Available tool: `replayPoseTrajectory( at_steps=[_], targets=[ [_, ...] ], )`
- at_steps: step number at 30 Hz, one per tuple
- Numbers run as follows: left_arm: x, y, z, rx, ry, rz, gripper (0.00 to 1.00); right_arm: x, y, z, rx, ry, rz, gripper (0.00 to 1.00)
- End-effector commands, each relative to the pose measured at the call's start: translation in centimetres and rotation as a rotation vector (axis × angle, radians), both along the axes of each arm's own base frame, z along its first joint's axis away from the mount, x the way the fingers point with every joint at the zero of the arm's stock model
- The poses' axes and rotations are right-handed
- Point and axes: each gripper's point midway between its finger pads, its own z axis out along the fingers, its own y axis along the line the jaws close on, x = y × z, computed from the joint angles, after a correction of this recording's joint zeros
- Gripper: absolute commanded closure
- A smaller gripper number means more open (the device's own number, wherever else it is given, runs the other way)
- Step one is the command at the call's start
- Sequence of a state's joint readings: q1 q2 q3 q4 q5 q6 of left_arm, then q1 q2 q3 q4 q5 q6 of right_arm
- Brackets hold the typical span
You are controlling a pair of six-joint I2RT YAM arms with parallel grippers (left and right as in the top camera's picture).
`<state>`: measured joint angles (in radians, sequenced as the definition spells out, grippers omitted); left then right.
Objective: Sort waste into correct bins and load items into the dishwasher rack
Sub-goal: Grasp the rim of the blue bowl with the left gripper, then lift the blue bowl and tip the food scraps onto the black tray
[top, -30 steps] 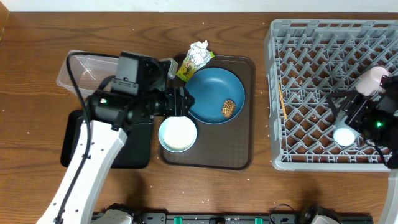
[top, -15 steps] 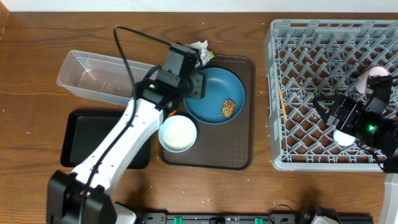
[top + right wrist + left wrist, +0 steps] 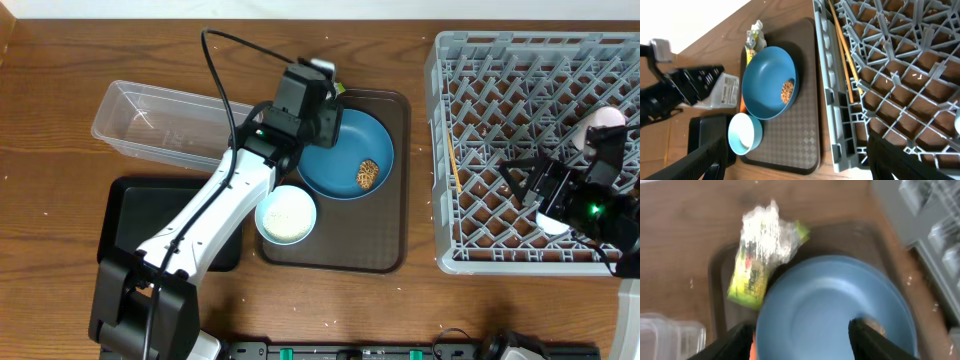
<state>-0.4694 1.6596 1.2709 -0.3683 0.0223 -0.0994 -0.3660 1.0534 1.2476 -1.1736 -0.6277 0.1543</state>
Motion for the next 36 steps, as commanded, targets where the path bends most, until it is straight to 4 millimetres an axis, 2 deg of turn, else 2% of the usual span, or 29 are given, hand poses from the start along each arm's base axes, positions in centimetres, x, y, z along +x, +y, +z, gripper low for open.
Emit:
replayPoseTrajectory(
  at_steps=[1, 6, 13, 15, 18, 20, 21, 24, 26, 29, 32, 36],
  targets=[
    [-1.7, 0.2, -1.5, 0.063, 0.072, -0.022, 0.38, -0.3, 0.2, -0.3, -0.028, 0.008, 0.020, 0.18],
    [-3.7, 2.7, -5.3, 0.153, 0.224, 0.092, 0.38, -0.5, -0.1, -0.6, -0.043, 0.024, 0.007, 0.17],
    [-3.8, 3.2, -10.2, 0.174, 0.336, 0.200, 0.38, -0.5, -0.1, -0.6, -0.044, 0.023, 0.007, 0.17],
    [-3.9, 3.2, -11.5, 0.187, 0.362, 0.207, 0.41, -0.5, -0.2, -0.6, -0.046, 0.025, 0.005, 0.17],
    [-3.9, 3.3, -12.5, 0.187, 0.381, 0.226, 0.41, -0.6, -0.1, -0.7, -0.047, 0.030, 0.009, 0.17],
    [-3.7, 3.2, -12.6, 0.184, 0.376, 0.226, 0.45, -0.6, -0.2, -0.7, -0.054, 0.031, 0.006, 0.17],
    [-3.7, 3.1, -12.5, 0.181, 0.374, 0.226, 0.51, -0.6, -0.3, -0.8, -0.056, 0.031, 0.005, 0.17],
    [-3.7, 2.4, -12.5, 0.147, 0.382, 0.207, 0.80, -0.7, -0.4, -0.8, -0.060, 0.034, 0.002, 0.17],
    [-3.8, 2.0, -12.4, 0.128, 0.389, 0.195, 0.93, -0.7, -0.5, -0.9, -0.065, 0.036, -0.002, 0.17],
    [-4.0, 1.7, -11.8, 0.114, 0.395, 0.177, 0.94, -0.7, -0.6, -0.9, -0.072, 0.039, -0.006, 0.17],
    [-4.0, 1.7, -10.0, 0.098, 0.371, 0.176, 0.94, -0.7, -0.6, -0.9, -0.071, 0.039, -0.006, 0.17],
    [-3.7, 1.7, -5.5, 0.041, 0.276, 0.174, 0.94, -0.7, -0.6, -0.9, -0.071, 0.040, -0.006, 0.17]
  ],
)
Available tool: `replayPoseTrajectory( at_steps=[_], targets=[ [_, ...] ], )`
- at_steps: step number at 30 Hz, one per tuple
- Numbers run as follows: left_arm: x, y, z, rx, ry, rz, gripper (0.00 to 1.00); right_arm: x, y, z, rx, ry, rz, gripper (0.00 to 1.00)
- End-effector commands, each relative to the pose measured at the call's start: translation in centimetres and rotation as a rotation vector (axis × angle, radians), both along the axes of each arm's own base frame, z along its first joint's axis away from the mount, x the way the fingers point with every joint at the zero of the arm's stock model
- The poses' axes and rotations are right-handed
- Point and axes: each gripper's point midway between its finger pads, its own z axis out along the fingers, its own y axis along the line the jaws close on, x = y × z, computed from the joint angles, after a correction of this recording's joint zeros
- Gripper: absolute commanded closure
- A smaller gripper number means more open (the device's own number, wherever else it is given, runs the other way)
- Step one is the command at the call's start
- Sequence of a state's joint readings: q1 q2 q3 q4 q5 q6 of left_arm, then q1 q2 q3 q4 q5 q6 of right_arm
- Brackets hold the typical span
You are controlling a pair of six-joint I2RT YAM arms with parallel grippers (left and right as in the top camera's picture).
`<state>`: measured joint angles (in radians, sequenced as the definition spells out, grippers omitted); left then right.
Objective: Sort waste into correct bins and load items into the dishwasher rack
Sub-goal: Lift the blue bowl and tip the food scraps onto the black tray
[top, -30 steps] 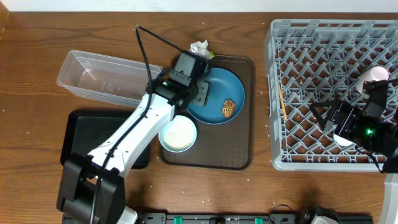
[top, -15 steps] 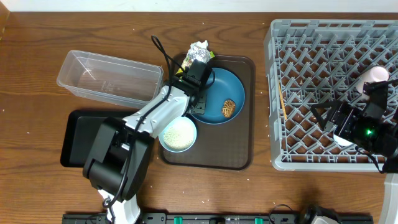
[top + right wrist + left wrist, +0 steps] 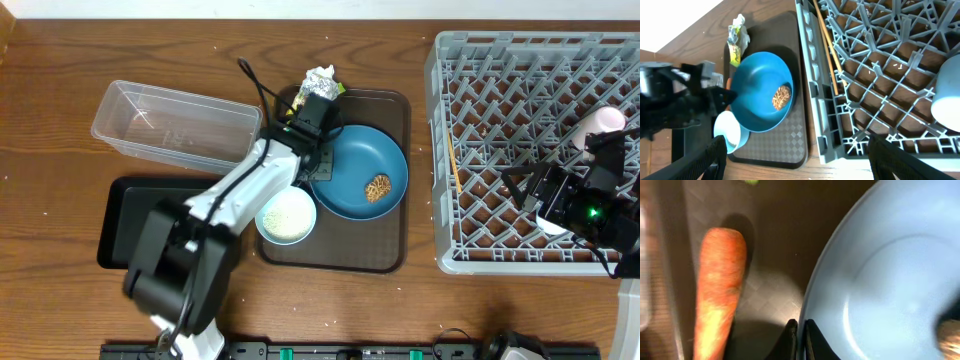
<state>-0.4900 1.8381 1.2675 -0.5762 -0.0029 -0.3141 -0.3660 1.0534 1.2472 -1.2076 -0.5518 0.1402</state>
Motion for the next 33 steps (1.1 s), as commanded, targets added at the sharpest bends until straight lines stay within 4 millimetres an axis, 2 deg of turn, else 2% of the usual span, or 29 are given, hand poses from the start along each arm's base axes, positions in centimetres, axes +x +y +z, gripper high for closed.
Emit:
replayPoseTrajectory(
  at_steps=[1, 4, 10, 12, 17, 24, 26, 29, 33],
  targets=[
    [0.5, 0.1, 5.9, -0.058, -0.131, 0.003, 0.94, -0.1, 0.3, 0.1, -0.015, -0.010, 0.026, 0.17],
    [0.0, 1.0, 9.6, -0.071, -0.202, 0.018, 0.94, -0.1, 0.3, 0.1, -0.014, -0.009, 0.026, 0.17],
    [-2.6, 6.8, 15.6, 0.092, -0.341, 0.125, 0.94, -0.2, 0.4, 0.0, -0.013, -0.005, 0.026, 0.17],
    [-4.3, 9.4, 17.3, 0.172, -0.366, 0.165, 0.94, -0.2, 0.4, 0.0, -0.012, -0.003, 0.026, 0.17],
    [-8.9, 16.5, 20.1, 0.428, -0.396, 0.331, 0.94, -0.3, 0.4, -0.1, -0.010, 0.004, 0.026, 0.17],
    [-14.8, 24.6, 23.9, 0.715, -0.480, 0.664, 0.94, -0.3, 0.4, 0.0, -0.010, 0.001, 0.026, 0.17],
    [-15.5, 25.4, 24.2, 0.748, -0.498, 0.726, 0.94, -0.3, 0.4, 0.0, -0.010, 0.001, 0.026, 0.16],
    [-15.4, 25.6, 24.1, 0.794, -0.495, 0.749, 0.94, -0.3, 0.4, 0.0, -0.010, 0.001, 0.026, 0.16],
    [-13.8, 25.7, 23.4, 0.929, -0.454, 0.703, 0.94, -0.3, 0.4, 0.0, -0.010, 0.001, 0.026, 0.16]
  ],
)
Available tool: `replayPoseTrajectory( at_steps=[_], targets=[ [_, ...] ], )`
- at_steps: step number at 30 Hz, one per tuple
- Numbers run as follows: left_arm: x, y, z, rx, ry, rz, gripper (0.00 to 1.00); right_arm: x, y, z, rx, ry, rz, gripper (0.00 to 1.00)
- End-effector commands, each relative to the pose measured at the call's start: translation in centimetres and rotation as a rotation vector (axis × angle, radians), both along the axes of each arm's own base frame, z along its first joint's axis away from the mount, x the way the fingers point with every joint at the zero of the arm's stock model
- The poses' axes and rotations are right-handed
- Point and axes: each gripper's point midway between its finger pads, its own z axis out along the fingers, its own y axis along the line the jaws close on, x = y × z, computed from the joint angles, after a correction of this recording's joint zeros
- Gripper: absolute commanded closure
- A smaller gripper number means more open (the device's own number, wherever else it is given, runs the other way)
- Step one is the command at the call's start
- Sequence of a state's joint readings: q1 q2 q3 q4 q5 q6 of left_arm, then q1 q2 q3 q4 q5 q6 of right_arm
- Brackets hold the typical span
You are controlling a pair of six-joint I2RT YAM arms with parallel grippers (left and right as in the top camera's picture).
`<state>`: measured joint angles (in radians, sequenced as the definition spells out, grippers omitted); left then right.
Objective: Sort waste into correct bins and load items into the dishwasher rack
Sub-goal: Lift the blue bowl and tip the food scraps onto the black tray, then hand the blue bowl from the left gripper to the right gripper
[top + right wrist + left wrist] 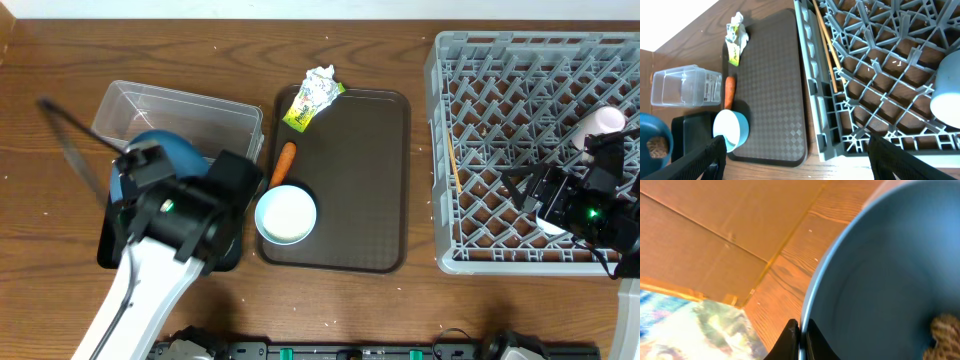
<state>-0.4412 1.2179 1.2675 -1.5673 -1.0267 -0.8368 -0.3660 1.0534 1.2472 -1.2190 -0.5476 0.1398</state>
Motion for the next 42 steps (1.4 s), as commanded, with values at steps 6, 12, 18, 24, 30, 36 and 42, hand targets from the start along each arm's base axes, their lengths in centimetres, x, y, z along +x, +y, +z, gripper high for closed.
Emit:
replayPoseTrajectory(
  at_steps=[6, 12, 18, 24, 30, 36, 42],
  targets=[
    [3.8, 0.4, -0.9, 0.287, 0.161, 0.021, 0.94, -0.1, 0.4, 0.1, -0.011, -0.011, 0.028, 0.17],
    [4.5, 0.2, -2.2, 0.343, 0.282, 0.008, 0.94, -0.1, 0.4, 0.1, -0.011, -0.011, 0.028, 0.16],
    [4.4, 0.2, -2.2, 0.341, 0.284, 0.008, 0.94, -0.1, 0.4, 0.1, -0.011, -0.011, 0.028, 0.16],
    [4.1, -0.2, -2.3, 0.293, 0.249, 0.020, 0.94, -0.1, 0.4, 0.1, -0.011, -0.011, 0.029, 0.16],
    [4.4, -3.6, 1.1, 0.129, 0.052, -0.061, 0.94, 0.1, 1.7, 1.0, 0.010, -0.076, 0.128, 0.15],
    [5.5, -14.2, 0.7, -0.310, 0.044, -0.443, 0.94, 0.8, 3.9, 2.5, 0.077, -0.157, 0.222, 0.18],
    [5.0, -25.9, 0.9, -0.574, 0.096, -0.909, 0.94, 0.6, 8.7, 3.2, 0.045, -0.237, 0.468, 0.19]
  ],
)
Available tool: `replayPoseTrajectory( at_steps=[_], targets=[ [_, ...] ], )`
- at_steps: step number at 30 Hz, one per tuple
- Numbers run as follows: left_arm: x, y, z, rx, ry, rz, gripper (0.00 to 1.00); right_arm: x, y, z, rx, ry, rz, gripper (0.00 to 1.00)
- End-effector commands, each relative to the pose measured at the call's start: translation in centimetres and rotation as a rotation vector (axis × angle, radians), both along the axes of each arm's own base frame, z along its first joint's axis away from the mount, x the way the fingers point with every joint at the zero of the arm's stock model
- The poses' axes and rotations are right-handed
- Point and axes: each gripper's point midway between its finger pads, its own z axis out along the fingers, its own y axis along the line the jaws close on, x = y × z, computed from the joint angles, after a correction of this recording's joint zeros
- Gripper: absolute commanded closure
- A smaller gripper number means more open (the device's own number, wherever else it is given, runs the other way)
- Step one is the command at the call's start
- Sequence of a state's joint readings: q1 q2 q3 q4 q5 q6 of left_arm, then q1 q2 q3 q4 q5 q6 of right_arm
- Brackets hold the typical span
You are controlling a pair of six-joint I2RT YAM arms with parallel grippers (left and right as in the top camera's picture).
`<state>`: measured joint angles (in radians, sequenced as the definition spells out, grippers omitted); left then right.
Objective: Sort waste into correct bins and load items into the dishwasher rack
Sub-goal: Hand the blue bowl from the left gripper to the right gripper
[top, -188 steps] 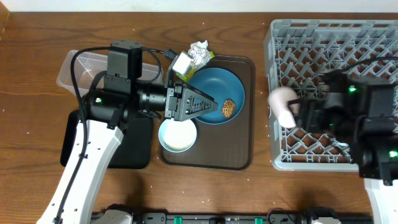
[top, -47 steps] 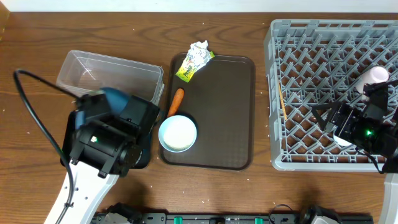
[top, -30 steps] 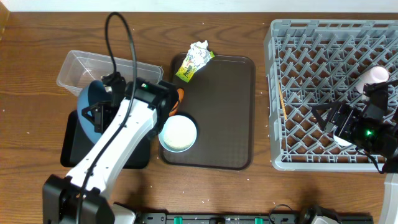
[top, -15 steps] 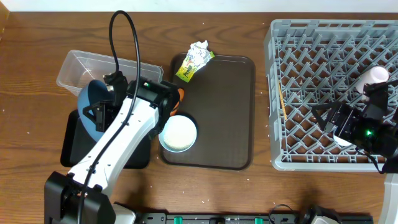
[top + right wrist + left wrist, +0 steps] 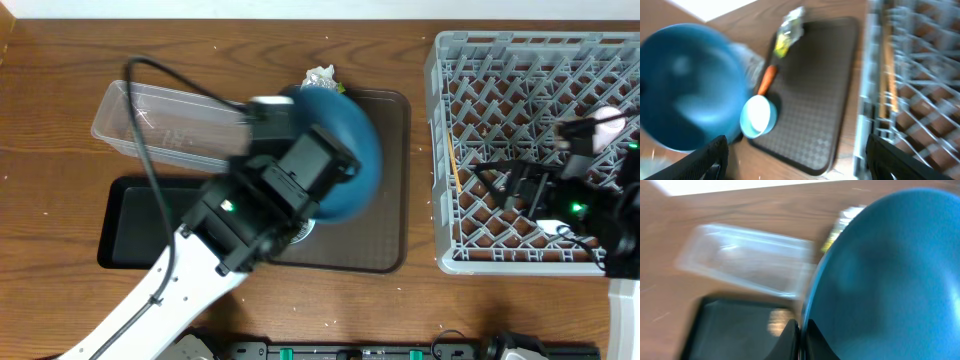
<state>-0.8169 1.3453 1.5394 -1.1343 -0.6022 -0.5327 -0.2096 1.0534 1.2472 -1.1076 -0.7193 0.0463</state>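
A blue bowl [image 5: 345, 140] hangs tilted above the brown tray [image 5: 385, 215], and no food shows inside it. My left gripper [image 5: 801, 340] is shut on its rim. A small light-blue bowl [image 5: 758, 117], a carrot [image 5: 767, 80] and a crumpled wrapper [image 5: 788, 29] lie on the tray's left side; the left arm hides the carrot in the overhead view. Over the grey dishwasher rack [image 5: 530, 60], my right gripper [image 5: 505, 185] stands open with nothing in it.
A clear plastic bin [image 5: 165, 125] stands at the back left, with a black tray [image 5: 135, 230] in front of it. The rack holds a pink cup [image 5: 607, 124], a white cup [image 5: 548, 224] and chopsticks [image 5: 452, 160].
The left arm has brought the blue bowl from over the black tray back over the brown tray; the brown food no longer shows in it. The right gripper has shifted a little left.
The left gripper stood open above the blue bowl with food on the brown tray. It was then shut on the bowl's rim. Then it held the bowl, food inside, over the black tray at the left. The bowl now hangs over the brown tray without visible food.
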Motion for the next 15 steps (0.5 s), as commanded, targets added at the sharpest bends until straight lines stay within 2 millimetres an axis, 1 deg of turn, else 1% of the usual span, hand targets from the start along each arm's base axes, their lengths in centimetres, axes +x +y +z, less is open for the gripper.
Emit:
replayPoseTrajectory(
  at_steps=[1, 3, 5, 7, 9, 11, 13, 15],
  targets=[
    [-1.7, -5.2, -0.8, -0.043, 0.095, -0.292, 0.94, -0.7, 3.4, 0.3, -0.017, -0.059, 0.183, 0.19],
    [-1.9, -6.1, -0.5, -0.056, 0.077, -0.314, 0.94, -0.8, 4.2, -0.3, -0.056, -0.044, 0.213, 0.20],
    [-1.9, -6.5, -0.4, -0.067, 0.072, -0.324, 0.94, -0.5, 4.4, -1.4, -0.116, -0.013, 0.207, 0.20],
    [-2.1, -7.0, -0.4, -0.090, 0.079, -0.341, 0.94, -0.5, 4.9, -2.0, -0.136, 0.001, 0.227, 0.21],
    [-2.2, -7.4, -0.2, -0.113, 0.083, -0.357, 0.94, -0.3, 5.3, -2.6, -0.154, 0.017, 0.242, 0.28],
    [-2.4, -7.6, 0.1, -0.135, 0.078, -0.368, 0.94, 0.2, 5.0, -3.5, -0.192, 0.044, 0.226, 0.31],
    [-2.6, -7.8, 0.8, -0.165, 0.062, -0.381, 0.94, 0.6, 4.5, -4.4, -0.225, 0.073, 0.207, 0.34],
    [-2.9, -7.9, 1.8, -0.203, 0.036, -0.395, 0.94, 0.9, 4.5, -4.9, -0.225, 0.091, 0.209, 0.40]
  ],
)
